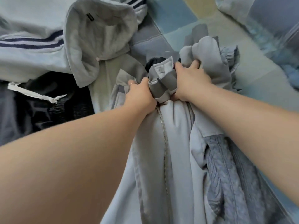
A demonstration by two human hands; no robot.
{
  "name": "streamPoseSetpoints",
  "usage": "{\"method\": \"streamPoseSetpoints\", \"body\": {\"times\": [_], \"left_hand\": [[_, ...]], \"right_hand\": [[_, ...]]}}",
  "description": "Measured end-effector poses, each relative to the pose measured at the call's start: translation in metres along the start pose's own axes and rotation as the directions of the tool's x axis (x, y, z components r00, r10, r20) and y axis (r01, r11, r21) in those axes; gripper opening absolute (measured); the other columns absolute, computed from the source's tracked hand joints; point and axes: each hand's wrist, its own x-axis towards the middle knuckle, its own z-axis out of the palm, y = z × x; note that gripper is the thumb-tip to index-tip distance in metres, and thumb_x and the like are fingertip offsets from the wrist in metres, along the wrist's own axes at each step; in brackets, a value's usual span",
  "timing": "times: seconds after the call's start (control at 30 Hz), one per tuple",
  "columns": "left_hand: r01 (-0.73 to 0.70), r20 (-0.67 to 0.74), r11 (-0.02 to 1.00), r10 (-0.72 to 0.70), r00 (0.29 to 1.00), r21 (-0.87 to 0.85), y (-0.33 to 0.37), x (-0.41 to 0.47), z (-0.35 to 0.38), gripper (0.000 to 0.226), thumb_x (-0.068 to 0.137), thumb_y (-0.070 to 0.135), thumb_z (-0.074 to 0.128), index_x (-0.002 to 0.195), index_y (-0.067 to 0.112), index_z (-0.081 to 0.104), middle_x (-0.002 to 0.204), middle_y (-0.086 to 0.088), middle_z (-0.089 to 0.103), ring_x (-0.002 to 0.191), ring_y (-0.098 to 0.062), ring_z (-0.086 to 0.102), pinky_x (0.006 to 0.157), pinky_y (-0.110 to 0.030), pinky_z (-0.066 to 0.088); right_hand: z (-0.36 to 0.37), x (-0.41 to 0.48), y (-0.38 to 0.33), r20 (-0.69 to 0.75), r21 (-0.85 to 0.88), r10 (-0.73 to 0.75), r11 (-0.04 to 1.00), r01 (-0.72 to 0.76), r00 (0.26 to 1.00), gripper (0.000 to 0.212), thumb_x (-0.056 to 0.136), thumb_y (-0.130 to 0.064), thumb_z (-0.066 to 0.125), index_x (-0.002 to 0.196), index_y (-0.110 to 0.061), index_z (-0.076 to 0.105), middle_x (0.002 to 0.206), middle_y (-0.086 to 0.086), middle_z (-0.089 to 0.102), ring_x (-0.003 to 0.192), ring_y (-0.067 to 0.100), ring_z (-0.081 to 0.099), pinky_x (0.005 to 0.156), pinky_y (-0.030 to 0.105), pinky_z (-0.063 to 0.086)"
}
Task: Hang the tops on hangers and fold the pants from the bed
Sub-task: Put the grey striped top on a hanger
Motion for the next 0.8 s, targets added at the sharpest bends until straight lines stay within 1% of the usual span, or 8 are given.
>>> {"method": "streamPoseSetpoints", "body": {"times": [0.13,0.23,0.37,0.47,0.53,0.67,0.73,0.8], "left_hand": [[-0.031,-0.033,0.999,0.031,0.999,0.007,0.006,-0.020,-0.001,0.027,0.089,0.014,0.050,0.117,0.017,0.051,0.137,-0.016,0.038,0.106,-0.041,0.055,0.083,-0.036,0.041],[-0.050,-0.111,0.998,0.055,0.992,0.048,0.006,-0.060,0.001,0.027,0.088,0.010,0.049,0.115,0.012,0.053,0.128,-0.016,0.045,0.110,-0.040,0.053,0.089,-0.043,0.045],[-0.098,-0.105,0.990,0.109,0.988,0.102,-0.001,-0.147,0.007,0.023,0.085,0.014,0.054,0.108,0.013,0.055,0.114,-0.011,0.050,0.099,-0.037,0.056,0.078,-0.041,0.046],[-0.083,0.025,0.985,0.081,0.996,0.152,-0.008,-0.219,0.012,0.019,0.082,0.020,0.055,0.101,0.017,0.055,0.106,-0.005,0.052,0.094,-0.033,0.060,0.069,-0.036,0.045],[-0.056,0.227,0.977,0.008,0.974,0.206,-0.007,-0.262,0.016,0.023,0.082,0.025,0.053,0.104,0.022,0.059,0.107,-0.003,0.057,0.099,-0.031,0.061,0.072,-0.036,0.046],[-0.135,0.690,0.949,-0.106,0.716,0.286,0.008,-0.293,0.004,0.039,0.081,0.046,0.067,0.114,0.026,0.062,0.104,-0.003,0.069,0.096,-0.025,0.066,0.078,-0.030,0.052],[-0.054,0.769,0.973,-0.144,0.623,0.225,0.015,-0.276,-0.014,0.057,0.077,0.068,0.068,0.120,0.032,0.056,0.089,0.004,0.068,0.078,-0.015,0.066,0.064,-0.021,0.052],[0.029,0.662,0.988,-0.123,0.740,0.152,0.016,-0.249,-0.026,0.061,0.079,0.080,0.057,0.108,0.027,0.065,0.092,0.003,0.067,0.083,-0.019,0.063,0.061,-0.021,0.045]], "right_hand": [[0.012,-0.028,0.007,-0.153,0.056,-0.029,0.998,0.038,0.988,0.040,0.091,-0.011,0.062,0.127,-0.014,0.044,0.139,0.020,0.031,0.104,0.047,0.060,0.078,0.040,0.044],[0.021,-0.067,0.027,-0.181,0.173,-0.063,0.980,0.095,0.981,0.011,0.092,-0.005,0.052,0.100,-0.013,0.051,0.131,0.015,0.036,0.095,0.046,0.058,0.077,0.043,0.042],[0.023,-0.134,0.057,-0.086,0.338,-0.124,0.930,0.146,0.989,0.030,0.085,0.001,0.048,0.069,-0.021,0.033,0.098,0.005,0.039,0.090,0.037,0.053,0.067,0.038,0.035],[0.027,-0.195,0.073,0.084,0.291,-0.117,0.953,0.087,0.990,0.023,0.086,-0.007,0.048,0.071,-0.022,0.041,0.094,0.002,0.046,0.093,0.034,0.056,0.069,0.035,0.037],[0.031,-0.236,0.082,0.270,0.233,-0.099,0.972,0.034,0.958,0.011,0.089,-0.013,0.049,0.084,-0.020,0.056,0.100,0.006,0.059,0.092,0.032,0.057,0.070,0.033,0.041],[0.014,-0.277,0.096,0.620,0.200,-0.158,0.979,0.040,0.769,0.019,0.087,-0.034,0.065,0.100,-0.023,0.057,0.106,0.002,0.067,0.098,0.024,0.062,0.073,0.031,0.045],[-0.007,-0.273,0.097,0.730,0.255,-0.166,0.966,-0.038,0.663,0.047,0.077,-0.057,0.074,0.107,-0.029,0.053,0.115,-0.004,0.064,0.100,0.017,0.060,0.071,0.028,0.043],[-0.018,-0.257,0.093,0.664,0.242,-0.138,0.970,-0.036,0.735,0.056,0.077,-0.074,0.064,0.114,-0.032,0.057,0.129,0.001,0.061,0.107,0.021,0.058,0.076,0.028,0.041]]}}
